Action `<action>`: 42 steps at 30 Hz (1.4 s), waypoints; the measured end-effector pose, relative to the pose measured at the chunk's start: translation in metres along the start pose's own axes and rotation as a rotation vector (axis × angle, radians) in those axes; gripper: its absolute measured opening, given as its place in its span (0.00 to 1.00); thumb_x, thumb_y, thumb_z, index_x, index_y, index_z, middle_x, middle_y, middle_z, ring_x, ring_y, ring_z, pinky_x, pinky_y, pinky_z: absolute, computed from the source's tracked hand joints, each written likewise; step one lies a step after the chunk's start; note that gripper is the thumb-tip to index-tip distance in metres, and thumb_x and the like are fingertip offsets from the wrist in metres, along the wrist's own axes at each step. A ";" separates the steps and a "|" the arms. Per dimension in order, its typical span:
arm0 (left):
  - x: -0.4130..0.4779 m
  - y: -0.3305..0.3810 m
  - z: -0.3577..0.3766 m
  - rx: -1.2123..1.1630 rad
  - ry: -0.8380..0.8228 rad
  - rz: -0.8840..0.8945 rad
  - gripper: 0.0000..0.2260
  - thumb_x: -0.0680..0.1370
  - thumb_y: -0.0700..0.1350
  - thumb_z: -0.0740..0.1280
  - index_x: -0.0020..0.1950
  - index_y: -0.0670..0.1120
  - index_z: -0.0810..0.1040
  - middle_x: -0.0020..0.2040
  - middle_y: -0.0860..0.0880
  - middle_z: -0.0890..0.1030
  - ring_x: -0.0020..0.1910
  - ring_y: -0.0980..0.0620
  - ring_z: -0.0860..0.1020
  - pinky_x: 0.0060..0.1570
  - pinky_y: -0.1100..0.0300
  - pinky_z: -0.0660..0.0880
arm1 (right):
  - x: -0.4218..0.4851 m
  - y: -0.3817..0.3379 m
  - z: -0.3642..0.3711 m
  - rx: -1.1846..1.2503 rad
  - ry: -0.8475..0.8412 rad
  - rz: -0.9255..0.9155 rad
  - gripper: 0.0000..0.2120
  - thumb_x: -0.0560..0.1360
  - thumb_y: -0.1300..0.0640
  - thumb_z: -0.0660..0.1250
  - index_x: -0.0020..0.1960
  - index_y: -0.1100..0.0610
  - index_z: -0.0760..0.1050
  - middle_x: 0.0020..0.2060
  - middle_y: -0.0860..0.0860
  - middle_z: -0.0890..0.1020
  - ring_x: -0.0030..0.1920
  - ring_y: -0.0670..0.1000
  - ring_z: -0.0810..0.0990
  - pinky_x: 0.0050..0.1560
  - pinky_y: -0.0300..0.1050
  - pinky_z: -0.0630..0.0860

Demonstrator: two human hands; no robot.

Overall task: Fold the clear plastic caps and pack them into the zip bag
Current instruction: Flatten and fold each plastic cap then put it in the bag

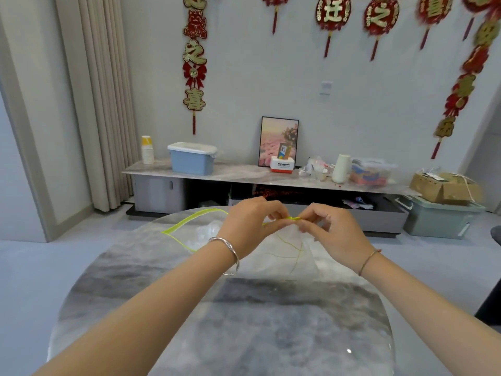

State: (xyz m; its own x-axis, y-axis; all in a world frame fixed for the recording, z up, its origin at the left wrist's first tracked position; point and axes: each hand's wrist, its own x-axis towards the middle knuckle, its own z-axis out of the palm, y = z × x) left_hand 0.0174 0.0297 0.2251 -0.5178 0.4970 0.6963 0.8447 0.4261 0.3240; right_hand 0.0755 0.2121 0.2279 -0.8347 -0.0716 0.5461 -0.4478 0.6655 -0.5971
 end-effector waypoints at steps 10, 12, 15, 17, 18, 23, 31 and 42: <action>-0.016 -0.034 0.005 0.218 0.108 0.081 0.06 0.71 0.50 0.71 0.40 0.49 0.82 0.34 0.53 0.80 0.33 0.54 0.72 0.42 0.67 0.61 | -0.008 0.032 -0.022 -0.390 0.109 -0.112 0.02 0.73 0.55 0.70 0.45 0.50 0.79 0.43 0.46 0.80 0.46 0.50 0.76 0.49 0.46 0.71; -0.013 -0.029 0.009 0.255 0.105 0.123 0.07 0.70 0.53 0.69 0.38 0.50 0.82 0.31 0.52 0.78 0.31 0.54 0.69 0.38 0.68 0.58 | 0.000 0.023 -0.011 -0.630 0.059 -0.275 0.08 0.72 0.48 0.67 0.47 0.50 0.81 0.43 0.45 0.82 0.46 0.49 0.78 0.52 0.42 0.66; -0.011 -0.029 0.012 0.281 0.091 0.151 0.09 0.70 0.54 0.68 0.37 0.50 0.82 0.30 0.52 0.77 0.28 0.52 0.70 0.37 0.68 0.60 | 0.009 0.012 0.005 -0.804 0.049 -0.407 0.09 0.71 0.48 0.67 0.37 0.51 0.81 0.32 0.44 0.81 0.35 0.50 0.78 0.47 0.41 0.63; -0.013 -0.039 0.009 0.259 0.091 0.122 0.13 0.71 0.58 0.65 0.39 0.50 0.82 0.32 0.52 0.78 0.30 0.51 0.72 0.37 0.63 0.65 | 0.010 0.015 0.007 -0.795 0.052 -0.403 0.07 0.71 0.50 0.68 0.35 0.51 0.80 0.31 0.44 0.81 0.33 0.50 0.78 0.46 0.41 0.63; -0.016 -0.046 0.004 0.258 0.085 0.100 0.14 0.72 0.58 0.64 0.39 0.50 0.82 0.33 0.51 0.78 0.31 0.50 0.73 0.36 0.61 0.67 | 0.010 0.018 0.004 -0.788 0.057 -0.386 0.08 0.71 0.50 0.68 0.35 0.51 0.80 0.31 0.44 0.81 0.33 0.50 0.78 0.46 0.41 0.63; -0.033 -0.073 -0.015 0.325 0.087 0.027 0.10 0.70 0.54 0.68 0.38 0.49 0.83 0.31 0.52 0.79 0.28 0.49 0.74 0.35 0.65 0.65 | -0.003 0.031 -0.007 -0.749 0.068 -0.173 0.13 0.76 0.47 0.63 0.41 0.52 0.81 0.36 0.46 0.83 0.38 0.52 0.81 0.45 0.41 0.66; -0.044 -0.085 -0.004 0.326 -0.006 0.094 0.16 0.73 0.58 0.61 0.37 0.50 0.81 0.29 0.52 0.77 0.29 0.50 0.75 0.32 0.61 0.71 | 0.004 0.048 0.045 -0.774 -0.182 -0.177 0.16 0.77 0.45 0.57 0.55 0.46 0.81 0.47 0.48 0.85 0.47 0.52 0.83 0.41 0.47 0.79; -0.137 -0.146 0.026 0.397 -0.235 0.004 0.13 0.70 0.58 0.60 0.33 0.55 0.79 0.28 0.58 0.78 0.25 0.57 0.76 0.21 0.69 0.66 | -0.068 0.137 0.104 -0.664 -0.263 -0.207 0.12 0.63 0.60 0.68 0.45 0.51 0.84 0.51 0.51 0.84 0.47 0.53 0.84 0.38 0.44 0.81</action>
State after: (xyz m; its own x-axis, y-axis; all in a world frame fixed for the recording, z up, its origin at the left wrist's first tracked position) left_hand -0.0390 -0.0812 0.0659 -0.5704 0.6373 0.5182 0.7527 0.6581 0.0192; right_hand 0.0381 0.2312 0.0480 -0.8410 -0.3639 0.4005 -0.3853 0.9224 0.0290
